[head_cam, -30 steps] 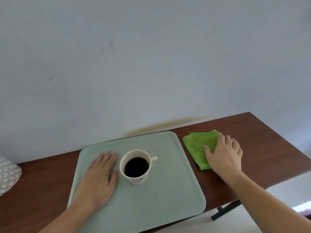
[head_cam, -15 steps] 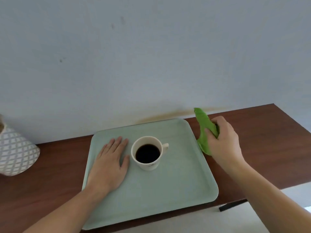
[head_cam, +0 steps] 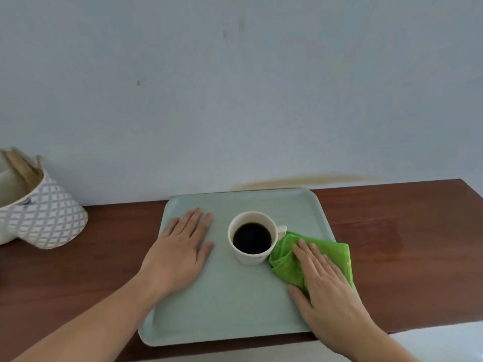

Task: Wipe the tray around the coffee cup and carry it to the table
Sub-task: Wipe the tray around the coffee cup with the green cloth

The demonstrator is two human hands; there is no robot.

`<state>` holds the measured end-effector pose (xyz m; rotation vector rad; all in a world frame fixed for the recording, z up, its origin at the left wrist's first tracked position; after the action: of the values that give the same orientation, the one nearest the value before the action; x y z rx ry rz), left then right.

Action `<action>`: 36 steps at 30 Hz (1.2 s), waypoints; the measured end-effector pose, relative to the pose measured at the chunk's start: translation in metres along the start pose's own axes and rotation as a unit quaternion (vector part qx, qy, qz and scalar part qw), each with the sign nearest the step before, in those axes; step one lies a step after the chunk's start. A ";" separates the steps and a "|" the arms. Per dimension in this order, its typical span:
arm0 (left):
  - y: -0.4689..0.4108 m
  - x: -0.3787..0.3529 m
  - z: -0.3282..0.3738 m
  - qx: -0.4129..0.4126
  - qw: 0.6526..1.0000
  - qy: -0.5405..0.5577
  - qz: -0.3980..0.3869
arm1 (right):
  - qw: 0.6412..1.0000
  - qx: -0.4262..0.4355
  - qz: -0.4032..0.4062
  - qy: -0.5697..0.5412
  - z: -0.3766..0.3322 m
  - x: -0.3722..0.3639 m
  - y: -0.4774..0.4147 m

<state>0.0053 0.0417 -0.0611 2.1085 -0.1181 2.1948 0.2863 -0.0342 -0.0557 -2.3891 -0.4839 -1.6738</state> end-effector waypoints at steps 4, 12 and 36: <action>-0.004 -0.005 0.001 0.001 1.000 0.002 0.011 | 0.999 -0.015 0.028 0.025 0.008 0.003 -0.031; -0.004 -0.002 0.002 0.039 0.999 -0.006 0.011 | 0.998 -0.052 -0.010 0.041 -0.008 0.000 -0.008; -0.002 0.000 0.000 0.018 0.999 0.002 0.030 | 0.960 0.239 -0.142 -0.020 -0.121 -0.037 -0.015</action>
<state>0.0054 0.0433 -0.0612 2.1457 -0.1447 2.2520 0.1631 -0.0667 -0.0489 -2.0689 -1.1398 -1.3981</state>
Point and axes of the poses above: each hand's wrist, its own y-axis away from the middle knuckle, its own x-axis out of the back of the hand, z = x × y, the point moved 6 cm from there along -y, towards the middle knuckle, and after that the axes turned 10 degrees about x, right-handed, at the moved point
